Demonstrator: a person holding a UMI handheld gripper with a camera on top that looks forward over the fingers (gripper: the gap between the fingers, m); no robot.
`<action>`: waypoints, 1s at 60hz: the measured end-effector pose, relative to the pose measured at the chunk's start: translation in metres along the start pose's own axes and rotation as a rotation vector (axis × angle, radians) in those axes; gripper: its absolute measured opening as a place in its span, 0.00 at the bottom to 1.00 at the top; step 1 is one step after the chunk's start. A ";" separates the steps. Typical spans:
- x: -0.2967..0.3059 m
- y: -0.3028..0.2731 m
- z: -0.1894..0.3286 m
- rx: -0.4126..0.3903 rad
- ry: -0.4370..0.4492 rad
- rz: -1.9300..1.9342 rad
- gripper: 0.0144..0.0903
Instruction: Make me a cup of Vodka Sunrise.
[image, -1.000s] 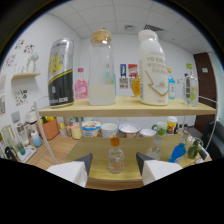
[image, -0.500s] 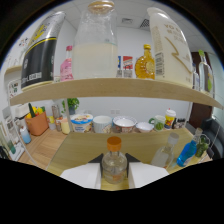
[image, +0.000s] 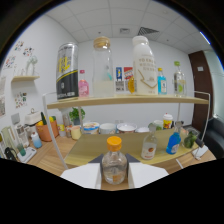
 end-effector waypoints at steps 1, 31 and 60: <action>0.001 0.008 -0.001 -0.012 0.002 0.004 0.28; 0.022 0.176 0.030 -0.252 0.056 0.013 0.28; 0.015 0.200 0.038 -0.343 0.039 -0.024 0.30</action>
